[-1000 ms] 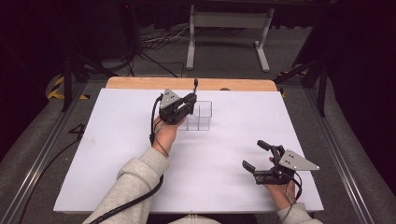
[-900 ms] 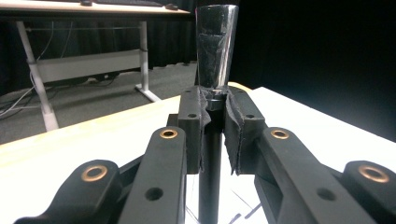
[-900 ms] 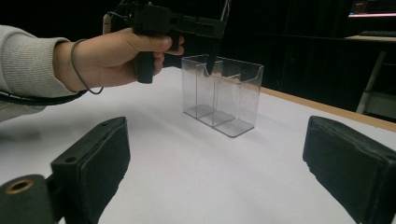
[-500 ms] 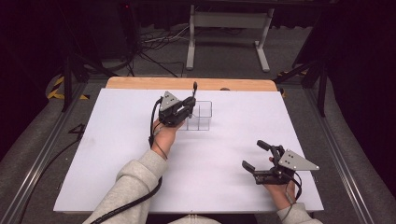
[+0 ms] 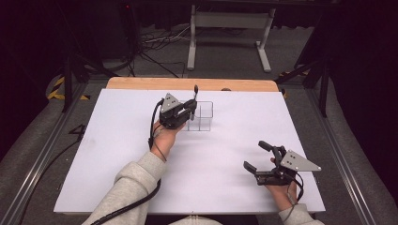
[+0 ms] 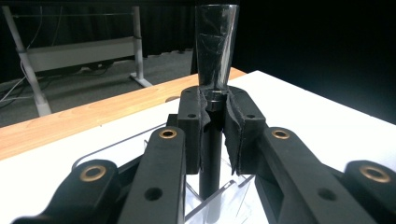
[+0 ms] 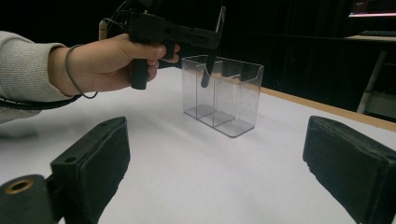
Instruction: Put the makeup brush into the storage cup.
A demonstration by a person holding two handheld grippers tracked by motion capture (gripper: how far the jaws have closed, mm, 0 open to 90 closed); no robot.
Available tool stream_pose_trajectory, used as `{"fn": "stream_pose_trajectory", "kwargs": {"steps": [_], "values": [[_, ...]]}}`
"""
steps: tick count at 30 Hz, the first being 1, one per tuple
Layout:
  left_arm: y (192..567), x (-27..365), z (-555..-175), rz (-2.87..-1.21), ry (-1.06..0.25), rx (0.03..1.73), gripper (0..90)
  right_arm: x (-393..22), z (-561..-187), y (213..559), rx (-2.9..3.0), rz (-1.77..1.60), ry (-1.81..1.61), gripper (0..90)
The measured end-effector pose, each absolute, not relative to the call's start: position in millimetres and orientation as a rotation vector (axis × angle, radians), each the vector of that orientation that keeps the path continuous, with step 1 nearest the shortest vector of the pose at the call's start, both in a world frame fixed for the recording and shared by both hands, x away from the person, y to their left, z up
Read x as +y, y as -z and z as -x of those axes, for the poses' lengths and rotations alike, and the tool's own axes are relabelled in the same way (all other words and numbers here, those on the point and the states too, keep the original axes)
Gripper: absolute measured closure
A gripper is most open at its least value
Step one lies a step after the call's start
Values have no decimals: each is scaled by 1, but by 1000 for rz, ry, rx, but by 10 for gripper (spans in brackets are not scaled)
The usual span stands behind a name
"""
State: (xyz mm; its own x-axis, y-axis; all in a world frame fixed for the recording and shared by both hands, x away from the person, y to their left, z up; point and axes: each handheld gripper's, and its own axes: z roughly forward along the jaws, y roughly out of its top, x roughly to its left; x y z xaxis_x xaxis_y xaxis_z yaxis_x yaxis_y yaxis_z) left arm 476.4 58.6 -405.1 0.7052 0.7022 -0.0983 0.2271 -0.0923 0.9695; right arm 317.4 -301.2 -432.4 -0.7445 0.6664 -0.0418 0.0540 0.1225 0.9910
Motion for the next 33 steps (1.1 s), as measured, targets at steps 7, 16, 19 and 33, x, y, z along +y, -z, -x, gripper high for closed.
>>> {"fn": "stream_pose_trajectory", "kwargs": {"steps": [7, 16, 19, 33], "values": [[399, 62, -471, -1668, -427, 713, 599, -301, -318, 433, 1923, -699, -1668, 76], [385, 81, -460, -1641, -350, 682, 261, -304, -318, 430, 1909, -700, -1666, 74], [381, 89, -454, -1630, -331, 682, 187, -305, -319, 429, 1905, -703, -1663, 73], [372, 132, -416, -1614, -311, 591, 82, -310, -321, 424, 1907, -714, -1655, 53]]}}
